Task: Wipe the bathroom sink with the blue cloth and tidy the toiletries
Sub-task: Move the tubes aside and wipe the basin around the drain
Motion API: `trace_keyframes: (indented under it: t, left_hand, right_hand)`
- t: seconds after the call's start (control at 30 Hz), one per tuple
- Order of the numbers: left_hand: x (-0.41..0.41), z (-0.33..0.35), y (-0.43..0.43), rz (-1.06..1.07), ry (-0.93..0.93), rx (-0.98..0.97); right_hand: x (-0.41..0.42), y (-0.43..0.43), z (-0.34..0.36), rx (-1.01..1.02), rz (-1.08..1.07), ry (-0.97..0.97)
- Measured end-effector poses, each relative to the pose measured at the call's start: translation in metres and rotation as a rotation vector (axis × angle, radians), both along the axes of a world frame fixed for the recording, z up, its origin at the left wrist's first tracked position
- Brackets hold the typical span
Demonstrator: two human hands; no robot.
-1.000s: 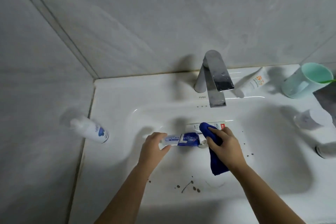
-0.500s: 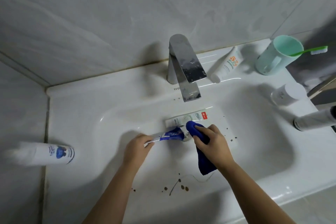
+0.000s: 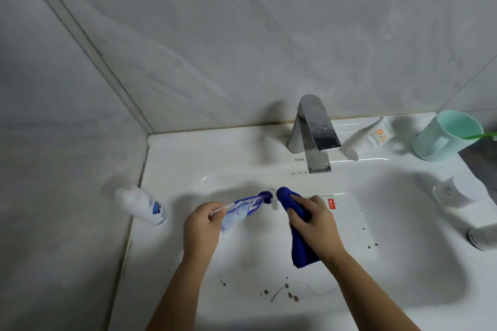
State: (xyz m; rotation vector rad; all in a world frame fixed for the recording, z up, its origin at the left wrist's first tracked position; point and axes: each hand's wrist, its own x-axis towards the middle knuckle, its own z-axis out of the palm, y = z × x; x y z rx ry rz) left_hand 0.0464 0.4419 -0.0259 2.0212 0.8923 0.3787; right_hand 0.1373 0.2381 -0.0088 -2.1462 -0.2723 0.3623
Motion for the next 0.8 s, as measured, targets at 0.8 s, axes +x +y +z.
trace_keyframes:
  t: [0.8]
  left_hand:
    - [0.139, -0.006, 0.099, 0.01, -0.122, -0.025]
  right_hand:
    - [0.059, 0.066, 0.008, 0.011, -0.066, -0.024]
